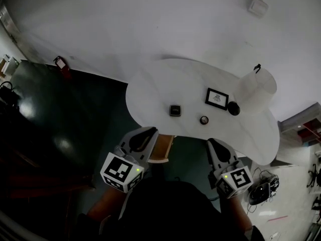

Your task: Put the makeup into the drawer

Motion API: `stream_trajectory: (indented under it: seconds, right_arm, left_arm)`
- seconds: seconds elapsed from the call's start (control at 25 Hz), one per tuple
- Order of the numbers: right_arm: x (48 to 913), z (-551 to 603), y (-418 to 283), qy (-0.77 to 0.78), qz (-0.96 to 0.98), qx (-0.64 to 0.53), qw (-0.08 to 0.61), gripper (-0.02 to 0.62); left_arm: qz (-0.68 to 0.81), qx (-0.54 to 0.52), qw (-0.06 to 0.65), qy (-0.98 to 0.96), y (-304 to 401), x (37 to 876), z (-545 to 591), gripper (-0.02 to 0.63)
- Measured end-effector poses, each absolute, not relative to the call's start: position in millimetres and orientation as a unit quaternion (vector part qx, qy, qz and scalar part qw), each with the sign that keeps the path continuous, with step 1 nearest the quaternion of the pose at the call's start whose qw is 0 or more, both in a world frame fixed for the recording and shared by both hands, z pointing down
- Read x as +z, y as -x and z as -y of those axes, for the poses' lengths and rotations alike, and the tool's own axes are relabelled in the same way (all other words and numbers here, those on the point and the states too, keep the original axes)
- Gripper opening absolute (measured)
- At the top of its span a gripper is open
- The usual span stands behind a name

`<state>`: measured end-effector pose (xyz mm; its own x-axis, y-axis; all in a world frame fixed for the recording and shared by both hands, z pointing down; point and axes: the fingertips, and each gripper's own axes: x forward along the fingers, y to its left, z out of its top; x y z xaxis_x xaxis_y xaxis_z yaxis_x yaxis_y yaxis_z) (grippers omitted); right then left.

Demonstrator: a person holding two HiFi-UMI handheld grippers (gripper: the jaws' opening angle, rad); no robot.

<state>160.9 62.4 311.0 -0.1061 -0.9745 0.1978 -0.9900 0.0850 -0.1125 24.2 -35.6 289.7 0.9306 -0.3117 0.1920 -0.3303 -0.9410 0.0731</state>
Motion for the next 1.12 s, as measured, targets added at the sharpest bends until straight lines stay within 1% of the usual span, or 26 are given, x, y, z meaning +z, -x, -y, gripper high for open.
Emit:
stream_trajectory:
  seconds: [0.32, 0.68, 1.0, 1.08, 1.12]
  right_arm:
    - [329.5, 0.1, -132.3, -0.625, 0.766, 0.119, 0.088, 0.018]
    - [360.4, 54.0, -139.8, -0.574, 0.795, 0.142, 0.136, 0.018]
    - [402.6, 98.1, -148.7, -0.522, 0.816, 0.153, 0.193, 0.021]
    - [412.4, 106.6, -150.9, -0.51, 0.82, 0.157, 0.209, 0.03]
    - [417.8, 110.6, -151.7, -0.503, 0.821, 0.16, 0.216, 0.048]
  left_arm:
    - [0.154, 0.089, 0.066, -0.982, -10.1, 301.5, 73.7, 0.012]
    - [0.187, 0.08, 0.079, -0.976, -10.5, 305.9, 98.5, 0.012]
    - [0.221, 0.079, 0.096, -0.967, -17.5, 314.9, 110.9, 0.012]
    - [0.23, 0.078, 0.095, -0.965, -18.2, 315.3, 113.8, 0.012]
    - [0.233, 0.077, 0.095, -0.965, -18.7, 316.0, 114.7, 0.012]
